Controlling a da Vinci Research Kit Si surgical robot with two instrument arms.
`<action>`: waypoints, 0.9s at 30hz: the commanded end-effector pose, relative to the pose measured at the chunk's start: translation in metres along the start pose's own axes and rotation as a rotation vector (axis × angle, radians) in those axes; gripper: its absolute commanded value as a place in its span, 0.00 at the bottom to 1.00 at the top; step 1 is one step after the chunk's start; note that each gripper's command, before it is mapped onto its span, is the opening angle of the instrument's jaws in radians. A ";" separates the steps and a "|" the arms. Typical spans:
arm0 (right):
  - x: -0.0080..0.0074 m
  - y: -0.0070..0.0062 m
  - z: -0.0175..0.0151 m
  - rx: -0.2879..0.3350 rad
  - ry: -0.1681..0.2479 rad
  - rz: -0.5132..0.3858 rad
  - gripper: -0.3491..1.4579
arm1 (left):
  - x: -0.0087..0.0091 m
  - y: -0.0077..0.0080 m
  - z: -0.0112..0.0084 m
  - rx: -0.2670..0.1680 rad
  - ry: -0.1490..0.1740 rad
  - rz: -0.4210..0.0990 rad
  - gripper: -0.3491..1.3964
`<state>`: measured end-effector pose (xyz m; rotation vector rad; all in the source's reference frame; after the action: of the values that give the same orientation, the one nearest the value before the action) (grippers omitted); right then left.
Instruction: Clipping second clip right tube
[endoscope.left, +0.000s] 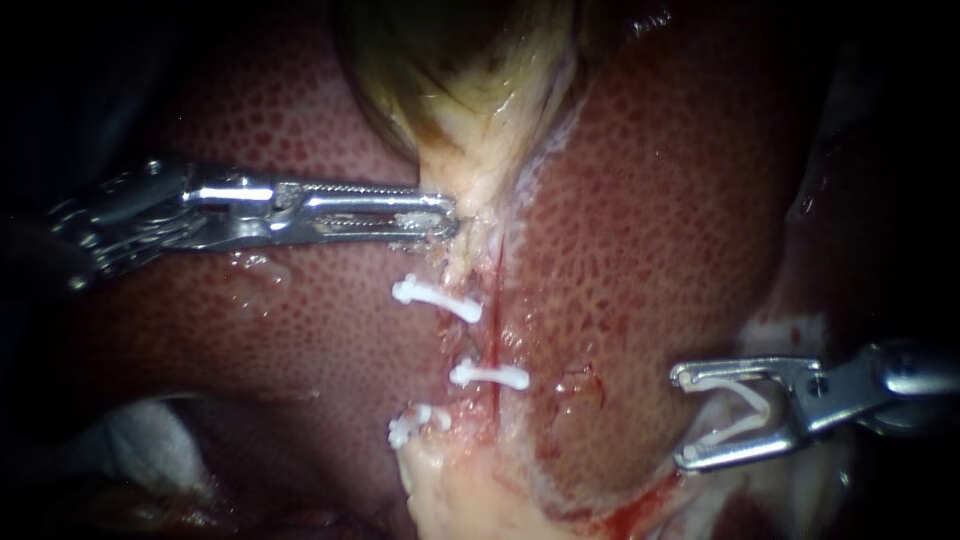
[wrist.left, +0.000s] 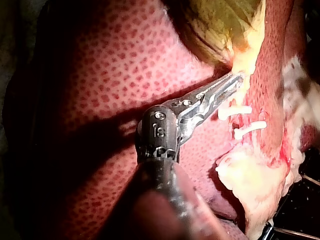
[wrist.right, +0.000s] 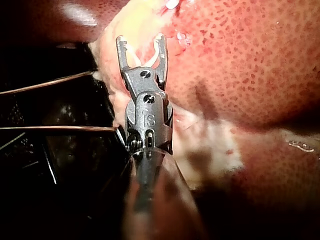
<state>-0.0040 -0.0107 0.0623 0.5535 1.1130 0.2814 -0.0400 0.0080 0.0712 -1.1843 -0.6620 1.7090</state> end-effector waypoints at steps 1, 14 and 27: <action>0.0000 0.0000 0.0000 -0.001 0.000 0.000 0.47 | 0.0000 0.0000 -0.0001 -0.001 0.000 0.000 0.00; -0.0002 0.0000 0.0003 -0.003 0.000 -0.001 0.47 | 0.0037 -0.0003 -0.0066 0.014 0.031 -0.029 0.00; -0.0002 0.0000 0.0004 -0.004 0.000 -0.001 0.47 | 0.0084 -0.0001 -0.0133 0.038 0.121 -0.004 0.00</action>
<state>-0.0038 -0.0110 0.0625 0.5501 1.1123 0.2823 -0.0287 0.0147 0.0626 -1.2459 -0.5569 1.6260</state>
